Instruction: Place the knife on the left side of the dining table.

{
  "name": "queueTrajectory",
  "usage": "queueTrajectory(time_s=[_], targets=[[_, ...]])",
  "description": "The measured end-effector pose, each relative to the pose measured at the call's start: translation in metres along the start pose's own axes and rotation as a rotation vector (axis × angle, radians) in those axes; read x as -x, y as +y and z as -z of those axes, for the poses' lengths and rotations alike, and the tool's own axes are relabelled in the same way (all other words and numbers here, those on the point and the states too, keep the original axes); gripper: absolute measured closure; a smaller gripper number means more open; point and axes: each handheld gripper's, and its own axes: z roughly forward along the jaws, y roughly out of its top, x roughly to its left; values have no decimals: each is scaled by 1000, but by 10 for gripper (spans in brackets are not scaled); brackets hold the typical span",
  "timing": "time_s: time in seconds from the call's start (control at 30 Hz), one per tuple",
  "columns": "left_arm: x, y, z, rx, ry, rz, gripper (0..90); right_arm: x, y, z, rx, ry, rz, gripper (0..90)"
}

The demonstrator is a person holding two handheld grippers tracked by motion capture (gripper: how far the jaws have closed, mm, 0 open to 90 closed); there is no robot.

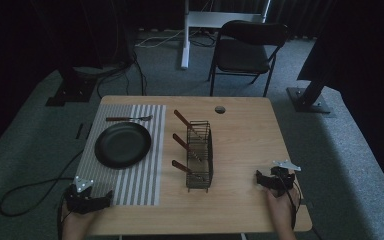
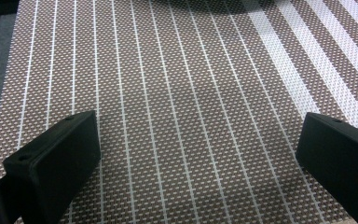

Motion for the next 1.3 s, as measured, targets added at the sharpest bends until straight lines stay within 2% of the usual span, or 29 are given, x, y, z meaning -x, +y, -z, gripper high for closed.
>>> queueTrajectory(time_s=[0.77,0.97,1.03,1.13,1.27,1.3], targets=[[-3,1,0,1,-21,-24,11,0,0,0,0,0,0,114],[-4,2,0,-5,-26,-18,27,0,1,-1,0,-2,-2,114],[-6,5,1,-9,-57,-4,30,0,1,-1,0,-2,-2,114],[-5,9,5,5,-62,-1,30,0,1,-1,0,-2,-2,114],[-2,16,9,15,-85,-13,42,0,1,-1,0,-2,-1,114],[3,22,12,22,-99,-24,42,0,1,-1,0,-2,-2,114]])
